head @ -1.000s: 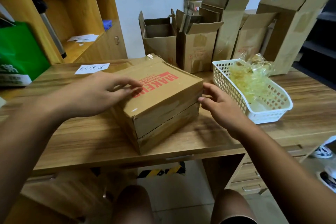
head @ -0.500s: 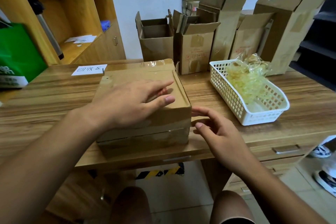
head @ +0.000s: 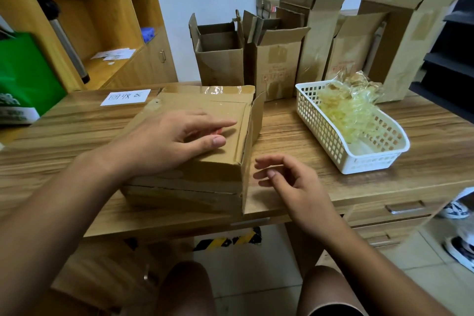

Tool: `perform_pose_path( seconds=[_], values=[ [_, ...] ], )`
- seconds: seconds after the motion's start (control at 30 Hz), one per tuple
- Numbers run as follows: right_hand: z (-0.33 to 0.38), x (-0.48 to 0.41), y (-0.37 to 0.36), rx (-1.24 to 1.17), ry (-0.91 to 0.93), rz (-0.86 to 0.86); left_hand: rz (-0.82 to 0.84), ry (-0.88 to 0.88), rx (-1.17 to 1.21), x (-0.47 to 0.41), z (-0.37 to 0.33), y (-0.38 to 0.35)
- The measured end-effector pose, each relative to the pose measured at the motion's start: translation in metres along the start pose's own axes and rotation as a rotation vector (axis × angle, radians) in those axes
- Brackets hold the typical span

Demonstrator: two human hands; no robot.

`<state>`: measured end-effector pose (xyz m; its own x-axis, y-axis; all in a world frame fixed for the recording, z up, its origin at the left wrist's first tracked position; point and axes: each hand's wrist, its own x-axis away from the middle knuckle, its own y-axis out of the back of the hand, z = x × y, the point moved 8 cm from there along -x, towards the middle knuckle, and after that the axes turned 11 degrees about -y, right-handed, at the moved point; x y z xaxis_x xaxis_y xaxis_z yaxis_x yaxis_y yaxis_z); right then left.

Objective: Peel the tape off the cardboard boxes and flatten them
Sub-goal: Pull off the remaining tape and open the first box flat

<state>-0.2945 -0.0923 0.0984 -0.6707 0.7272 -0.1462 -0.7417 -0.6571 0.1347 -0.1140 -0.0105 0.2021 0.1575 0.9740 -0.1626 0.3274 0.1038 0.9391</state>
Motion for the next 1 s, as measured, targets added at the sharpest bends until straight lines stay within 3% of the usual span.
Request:
perform_pose_path(
  seconds=[0.17,0.37,0.53,0.7,0.8,1.0],
  values=[
    [-0.026,-0.027,0.019,-0.108,-0.171,-0.112,-0.041,-0.079,0.067,0.004,0.007,0.004],
    [-0.036,-0.039,0.011,-0.161,-0.233,-0.096,-0.122,-0.154,0.171,0.004,0.009,0.010],
    [-0.040,-0.041,0.000,-0.215,-0.246,-0.116,-0.152,-0.080,0.225,-0.002,0.010,0.014],
    [-0.042,-0.041,0.003,-0.271,-0.265,-0.149,-0.228,-0.048,0.113,-0.009,0.000,0.015],
    [-0.042,-0.040,0.000,-0.220,-0.253,-0.152,-0.170,-0.059,0.009,-0.010,-0.001,0.011],
    [-0.047,-0.041,0.002,-0.203,-0.276,-0.171,-0.040,-0.062,0.026,-0.014,0.008,0.001]
  ],
)
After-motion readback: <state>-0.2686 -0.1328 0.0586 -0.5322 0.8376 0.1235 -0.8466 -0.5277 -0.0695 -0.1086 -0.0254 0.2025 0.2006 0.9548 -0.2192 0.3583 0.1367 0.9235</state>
